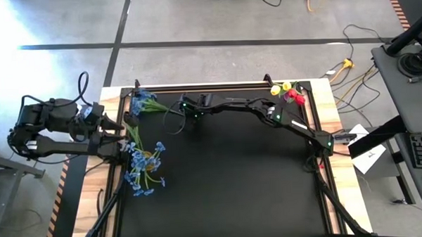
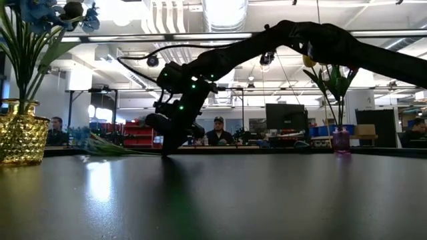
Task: Sort flowers into vase by color
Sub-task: Put the blue flower into the yellow vase
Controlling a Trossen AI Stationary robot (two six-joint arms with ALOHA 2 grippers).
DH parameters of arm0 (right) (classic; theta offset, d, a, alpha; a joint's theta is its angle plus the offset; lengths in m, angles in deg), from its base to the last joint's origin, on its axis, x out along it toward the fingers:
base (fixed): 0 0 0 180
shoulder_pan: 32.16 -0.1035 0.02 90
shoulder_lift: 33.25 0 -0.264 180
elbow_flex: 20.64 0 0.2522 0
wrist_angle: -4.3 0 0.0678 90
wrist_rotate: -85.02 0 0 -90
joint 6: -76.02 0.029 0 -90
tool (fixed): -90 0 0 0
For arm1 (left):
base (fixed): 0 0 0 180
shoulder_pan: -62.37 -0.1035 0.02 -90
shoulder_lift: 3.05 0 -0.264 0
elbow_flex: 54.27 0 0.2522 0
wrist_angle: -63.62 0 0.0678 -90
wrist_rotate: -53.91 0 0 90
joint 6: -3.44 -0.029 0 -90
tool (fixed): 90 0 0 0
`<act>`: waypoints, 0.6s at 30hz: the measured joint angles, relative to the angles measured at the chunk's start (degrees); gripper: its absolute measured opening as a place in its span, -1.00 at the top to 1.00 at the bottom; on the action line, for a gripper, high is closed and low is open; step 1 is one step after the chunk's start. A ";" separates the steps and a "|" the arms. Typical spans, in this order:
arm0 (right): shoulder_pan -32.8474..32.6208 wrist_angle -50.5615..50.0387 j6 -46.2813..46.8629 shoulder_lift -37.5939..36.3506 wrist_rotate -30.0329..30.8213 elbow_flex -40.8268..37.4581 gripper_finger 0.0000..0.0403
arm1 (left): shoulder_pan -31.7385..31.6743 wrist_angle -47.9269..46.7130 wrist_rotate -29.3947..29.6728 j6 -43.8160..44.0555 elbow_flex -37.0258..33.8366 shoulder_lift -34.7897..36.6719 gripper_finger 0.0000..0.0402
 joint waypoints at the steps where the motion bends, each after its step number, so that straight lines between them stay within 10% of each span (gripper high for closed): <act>1: -0.18 -1.09 -0.31 -0.56 -0.03 -0.06 0.94 | 0.00 0.00 0.00 -0.33 0.00 0.00 -0.08; 18: -7.53 -41.17 1.27 -8.00 -6.35 -0.15 0.96 | 0.00 -1.68 -0.46 -1.95 0.00 0.53 -0.08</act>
